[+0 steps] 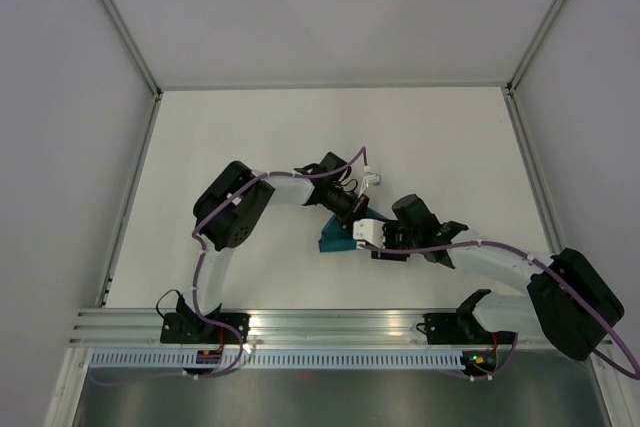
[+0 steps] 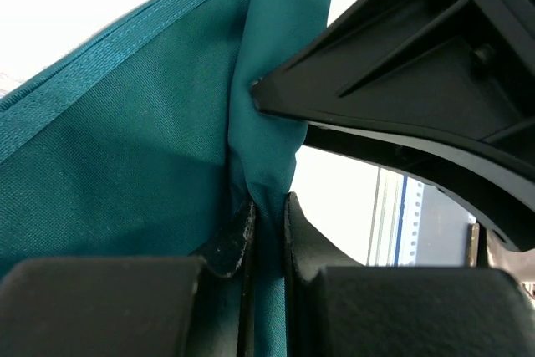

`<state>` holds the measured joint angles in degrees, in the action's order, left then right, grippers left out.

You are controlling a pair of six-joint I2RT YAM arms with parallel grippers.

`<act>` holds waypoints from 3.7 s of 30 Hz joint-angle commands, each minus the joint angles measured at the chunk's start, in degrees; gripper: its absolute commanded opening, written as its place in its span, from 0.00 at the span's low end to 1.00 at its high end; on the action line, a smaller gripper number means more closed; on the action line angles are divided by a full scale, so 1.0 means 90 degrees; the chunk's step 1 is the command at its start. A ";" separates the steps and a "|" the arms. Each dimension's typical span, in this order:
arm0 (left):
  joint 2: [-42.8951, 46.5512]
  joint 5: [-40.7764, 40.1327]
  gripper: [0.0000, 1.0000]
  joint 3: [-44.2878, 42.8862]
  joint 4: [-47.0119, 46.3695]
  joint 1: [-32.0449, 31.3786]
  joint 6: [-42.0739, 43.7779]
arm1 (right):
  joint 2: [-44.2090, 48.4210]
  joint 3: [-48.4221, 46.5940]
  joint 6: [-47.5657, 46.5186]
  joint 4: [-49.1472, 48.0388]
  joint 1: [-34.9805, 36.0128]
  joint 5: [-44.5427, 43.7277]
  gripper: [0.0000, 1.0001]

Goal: Fold the napkin, place the utensils inside, and roll it up
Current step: Roll the napkin with the utensil

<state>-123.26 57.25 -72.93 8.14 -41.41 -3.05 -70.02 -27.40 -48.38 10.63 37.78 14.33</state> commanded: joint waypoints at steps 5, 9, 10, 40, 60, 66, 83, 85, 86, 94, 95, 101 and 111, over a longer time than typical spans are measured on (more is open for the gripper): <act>-0.0562 -0.1166 0.03 0.0203 0.1117 0.0001 0.0241 | -0.0355 0.0085 -0.0122 -0.0264 0.0050 -0.0439 0.29; -0.0358 -0.1312 0.15 0.0134 0.1068 0.0069 0.0144 | -0.0638 -0.0061 -0.0181 0.0078 0.0050 -0.0381 0.05; -0.0260 -0.1361 0.20 0.0153 0.0981 0.0099 0.0095 | -0.0686 -0.0119 -0.0220 0.0214 0.0041 -0.0362 0.04; 0.5298 -0.8437 0.44 0.4509 -0.4459 -0.1589 0.0880 | -0.6116 -0.5303 -0.1558 0.5673 -0.1863 0.2128 0.01; 0.2534 -0.8598 0.58 0.3503 -0.4293 -0.3270 0.3756 | -0.6839 -0.6252 -0.1324 0.6250 -0.2088 0.2236 0.00; 0.2134 -0.8520 0.58 0.3259 -0.4420 -0.3338 0.3942 | -0.6898 -0.6321 -0.1333 0.6318 -0.2118 0.2275 0.00; 0.1518 -0.7065 0.23 0.2322 -0.2498 -0.3066 0.3318 | -0.6986 -0.6389 -0.1372 0.6445 -0.2147 0.2373 0.00; 0.1489 -0.6666 0.13 0.2146 -0.2136 -0.3007 0.3220 | -0.6986 -0.6389 -0.1363 0.6445 -0.2147 0.2373 0.02; 0.1469 -0.6577 0.08 0.2088 -0.2038 -0.2968 0.3142 | -0.6966 -0.6380 -0.1353 0.6436 -0.2157 0.2373 0.03; 0.1352 -0.4937 0.02 0.1550 -0.0993 -0.2519 0.2517 | -0.6040 -0.5980 -0.0865 0.5685 -0.2264 0.2422 0.61; 0.1333 -0.4684 0.02 0.1531 -0.0944 -0.2422 0.2439 | -0.5903 -0.5883 -0.0787 0.5490 -0.2293 0.2431 0.64; 0.1196 -0.3834 0.02 0.1131 -0.0202 -0.2031 0.2107 | -0.4897 -0.5521 0.0569 0.4192 -0.2507 0.2139 0.71; 0.0776 -0.2388 0.02 0.0301 0.0920 -0.1171 0.1677 | -0.3404 -0.4584 0.2036 0.2316 -0.3543 0.2148 0.73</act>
<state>-112.86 28.49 -69.14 6.26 -53.89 16.14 -106.08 -70.87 -35.09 40.12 8.34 34.11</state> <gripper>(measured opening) 0.300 0.732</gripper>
